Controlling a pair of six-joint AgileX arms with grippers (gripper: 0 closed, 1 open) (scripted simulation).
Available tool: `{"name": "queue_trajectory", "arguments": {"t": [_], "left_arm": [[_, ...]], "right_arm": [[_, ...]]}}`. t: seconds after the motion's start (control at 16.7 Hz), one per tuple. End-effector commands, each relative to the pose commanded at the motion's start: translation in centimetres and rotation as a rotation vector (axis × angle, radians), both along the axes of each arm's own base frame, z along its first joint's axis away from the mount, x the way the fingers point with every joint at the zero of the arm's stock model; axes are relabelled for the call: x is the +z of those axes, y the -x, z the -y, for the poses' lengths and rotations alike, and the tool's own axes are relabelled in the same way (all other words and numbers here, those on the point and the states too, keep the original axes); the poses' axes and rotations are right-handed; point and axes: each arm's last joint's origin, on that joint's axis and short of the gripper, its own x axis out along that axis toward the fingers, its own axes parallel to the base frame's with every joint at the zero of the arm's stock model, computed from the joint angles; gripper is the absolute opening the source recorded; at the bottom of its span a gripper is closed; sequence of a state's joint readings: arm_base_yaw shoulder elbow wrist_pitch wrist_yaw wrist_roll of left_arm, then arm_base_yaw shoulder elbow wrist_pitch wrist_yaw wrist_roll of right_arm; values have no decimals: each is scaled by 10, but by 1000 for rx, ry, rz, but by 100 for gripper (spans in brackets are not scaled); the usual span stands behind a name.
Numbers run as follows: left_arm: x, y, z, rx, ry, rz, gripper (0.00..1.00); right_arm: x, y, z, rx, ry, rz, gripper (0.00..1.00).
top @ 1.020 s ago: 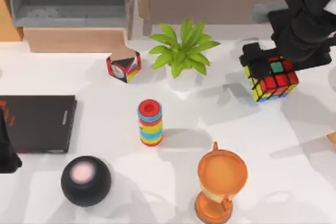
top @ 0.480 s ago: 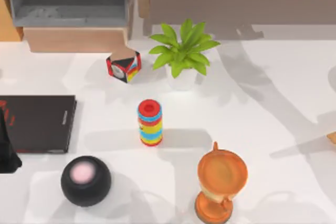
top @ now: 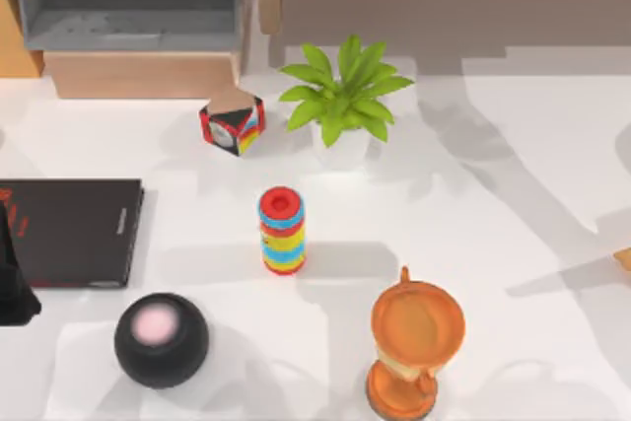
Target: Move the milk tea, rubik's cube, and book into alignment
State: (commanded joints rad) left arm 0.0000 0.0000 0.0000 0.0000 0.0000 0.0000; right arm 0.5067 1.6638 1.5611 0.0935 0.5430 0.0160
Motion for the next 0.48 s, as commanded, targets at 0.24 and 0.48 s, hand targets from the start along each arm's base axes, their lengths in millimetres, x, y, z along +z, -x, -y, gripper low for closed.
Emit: {"name": "queue_trajectory", "arguments": {"t": [0.24,0.48], "left_arm": [[0,0,0,0,0,0,100],[0,0,0,0,0,0,100]], "right_arm": [[7,1,1,11,-11,22,0],[43,-14,7,50,-64,167,0]]}}
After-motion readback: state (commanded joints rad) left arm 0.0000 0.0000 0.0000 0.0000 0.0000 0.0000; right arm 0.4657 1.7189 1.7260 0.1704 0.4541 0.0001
